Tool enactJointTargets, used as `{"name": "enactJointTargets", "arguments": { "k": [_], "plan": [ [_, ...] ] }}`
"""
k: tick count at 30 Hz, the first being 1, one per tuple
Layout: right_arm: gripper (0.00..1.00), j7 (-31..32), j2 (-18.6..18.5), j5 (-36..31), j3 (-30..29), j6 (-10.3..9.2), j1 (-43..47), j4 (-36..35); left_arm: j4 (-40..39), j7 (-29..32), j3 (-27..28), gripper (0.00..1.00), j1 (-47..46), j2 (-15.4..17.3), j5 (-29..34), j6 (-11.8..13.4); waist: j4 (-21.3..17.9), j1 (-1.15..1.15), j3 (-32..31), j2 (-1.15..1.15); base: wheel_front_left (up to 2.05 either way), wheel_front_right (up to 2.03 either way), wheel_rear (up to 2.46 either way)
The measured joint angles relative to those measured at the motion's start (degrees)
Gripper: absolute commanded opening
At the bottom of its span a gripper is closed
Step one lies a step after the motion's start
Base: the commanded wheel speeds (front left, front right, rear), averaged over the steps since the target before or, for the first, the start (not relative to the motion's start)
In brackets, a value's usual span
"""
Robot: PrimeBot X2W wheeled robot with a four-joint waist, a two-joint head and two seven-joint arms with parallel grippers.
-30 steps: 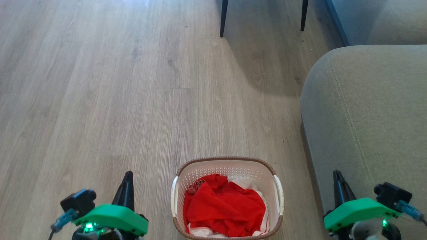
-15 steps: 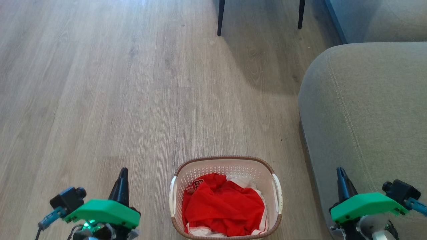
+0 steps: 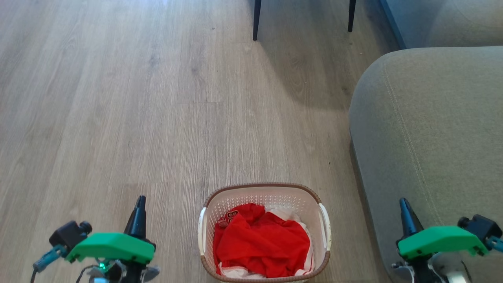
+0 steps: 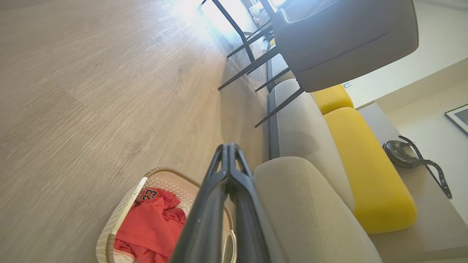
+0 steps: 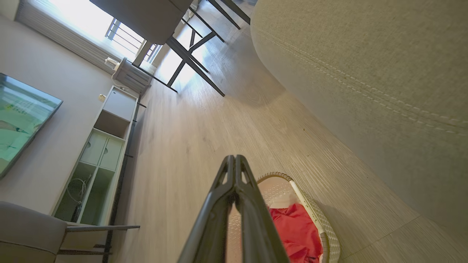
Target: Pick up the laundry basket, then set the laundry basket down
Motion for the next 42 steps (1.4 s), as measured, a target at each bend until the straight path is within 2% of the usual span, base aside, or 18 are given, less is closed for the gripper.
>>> {"name": "enactJointTargets", "arguments": {
  "k": [42],
  "plan": [
    [0.0,6.76,-0.26,27.39,-4.57,0.0,-3.32,0.71,1.21,7.0,6.25,0.0,-3.12,-0.01,-26.33,-2.89,-1.76,0.0,0.86,0.0,0.0,0.0,0.0]
  ]
}}
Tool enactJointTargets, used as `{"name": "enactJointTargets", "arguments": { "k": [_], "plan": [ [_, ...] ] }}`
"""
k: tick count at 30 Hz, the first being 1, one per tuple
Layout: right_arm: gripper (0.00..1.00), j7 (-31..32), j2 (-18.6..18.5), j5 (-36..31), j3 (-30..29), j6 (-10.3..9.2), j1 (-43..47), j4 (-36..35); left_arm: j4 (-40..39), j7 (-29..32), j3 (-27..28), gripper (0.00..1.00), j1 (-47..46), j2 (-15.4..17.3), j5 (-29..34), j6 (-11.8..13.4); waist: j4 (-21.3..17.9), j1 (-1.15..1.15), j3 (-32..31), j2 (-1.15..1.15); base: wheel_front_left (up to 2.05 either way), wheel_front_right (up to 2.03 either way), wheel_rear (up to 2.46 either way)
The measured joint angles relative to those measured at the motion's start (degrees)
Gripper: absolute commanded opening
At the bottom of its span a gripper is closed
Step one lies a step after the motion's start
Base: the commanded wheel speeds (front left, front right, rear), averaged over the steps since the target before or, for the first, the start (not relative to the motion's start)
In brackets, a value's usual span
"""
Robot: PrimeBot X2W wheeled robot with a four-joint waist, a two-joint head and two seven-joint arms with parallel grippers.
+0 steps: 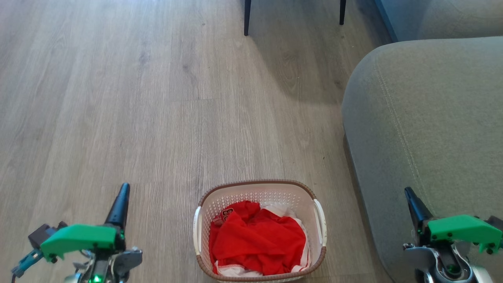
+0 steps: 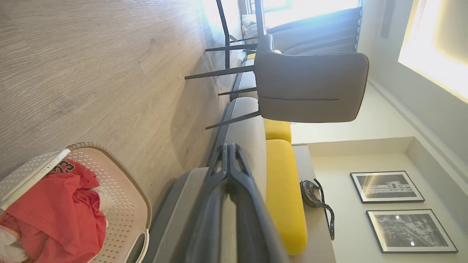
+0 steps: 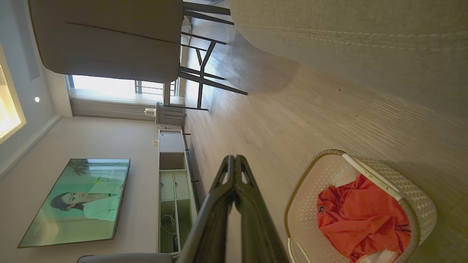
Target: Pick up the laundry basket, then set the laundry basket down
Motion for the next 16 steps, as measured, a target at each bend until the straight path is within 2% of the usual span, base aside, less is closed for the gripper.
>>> {"name": "enactJointTargets", "arguments": {
  "k": [16],
  "plan": [
    [0.0,2.92,-0.02,10.14,-1.85,0.0,-0.21,0.29,0.35,2.56,3.01,0.0,-1.24,-0.03,-9.76,-1.37,-0.65,0.0,0.32,0.0,0.0,0.0,0.0]
  ]
}}
